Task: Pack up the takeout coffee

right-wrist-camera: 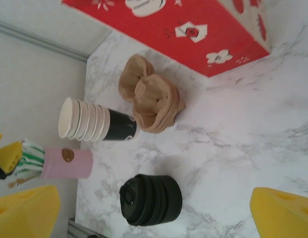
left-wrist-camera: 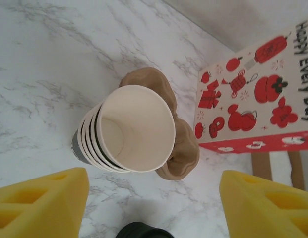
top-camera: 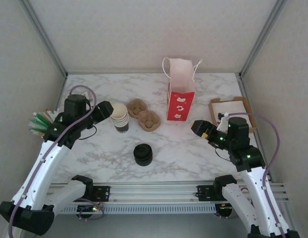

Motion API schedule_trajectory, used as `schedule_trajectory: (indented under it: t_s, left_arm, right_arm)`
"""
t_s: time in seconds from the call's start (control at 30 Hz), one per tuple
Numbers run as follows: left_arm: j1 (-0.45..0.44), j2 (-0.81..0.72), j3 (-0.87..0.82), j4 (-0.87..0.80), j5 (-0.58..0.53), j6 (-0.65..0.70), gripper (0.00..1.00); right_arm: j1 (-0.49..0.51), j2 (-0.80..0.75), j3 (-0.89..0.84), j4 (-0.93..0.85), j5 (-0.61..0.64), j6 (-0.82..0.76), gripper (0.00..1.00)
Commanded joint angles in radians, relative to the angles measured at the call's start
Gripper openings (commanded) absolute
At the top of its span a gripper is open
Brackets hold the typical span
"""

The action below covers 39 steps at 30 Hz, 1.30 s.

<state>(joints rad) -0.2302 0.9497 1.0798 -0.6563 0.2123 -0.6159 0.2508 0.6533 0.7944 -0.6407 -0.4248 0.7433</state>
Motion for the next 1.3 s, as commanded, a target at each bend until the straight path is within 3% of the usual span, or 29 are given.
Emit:
schedule_trajectory:
  t_s: [0.0,0.2,0.3,0.53,0.9,1.27]
  left_arm:
    - [-0.005,0.000,0.052,-0.055,-0.061,-0.114,0.65]
    - [-0.009,0.064,0.088,-0.107,-0.088,-0.210,0.55]
    - [-0.017,0.128,0.105,-0.145,-0.080,-0.223,0.54]
    - [-0.080,0.280,0.142,-0.198,-0.110,-0.226,0.40]
    - [-0.101,0.379,0.203,-0.247,-0.168,-0.228,0.29]
    - [-0.104,0.433,0.234,-0.274,-0.188,-0.218,0.27]
  right_arm:
    - [0.074,0.043,0.000,0.064,0.057,0.038,0.99]
    - [0.249,0.150,0.032,0.131,0.190,0.041,0.99]
    - [0.322,0.228,0.061,0.158,0.228,0.037,0.99]
    - [0.467,0.421,0.155,0.186,0.324,0.028,0.99]
    - [0.516,0.584,0.221,0.306,0.268,0.013,0.77]
    - [0.518,0.699,0.278,0.383,0.231,0.031,0.68]
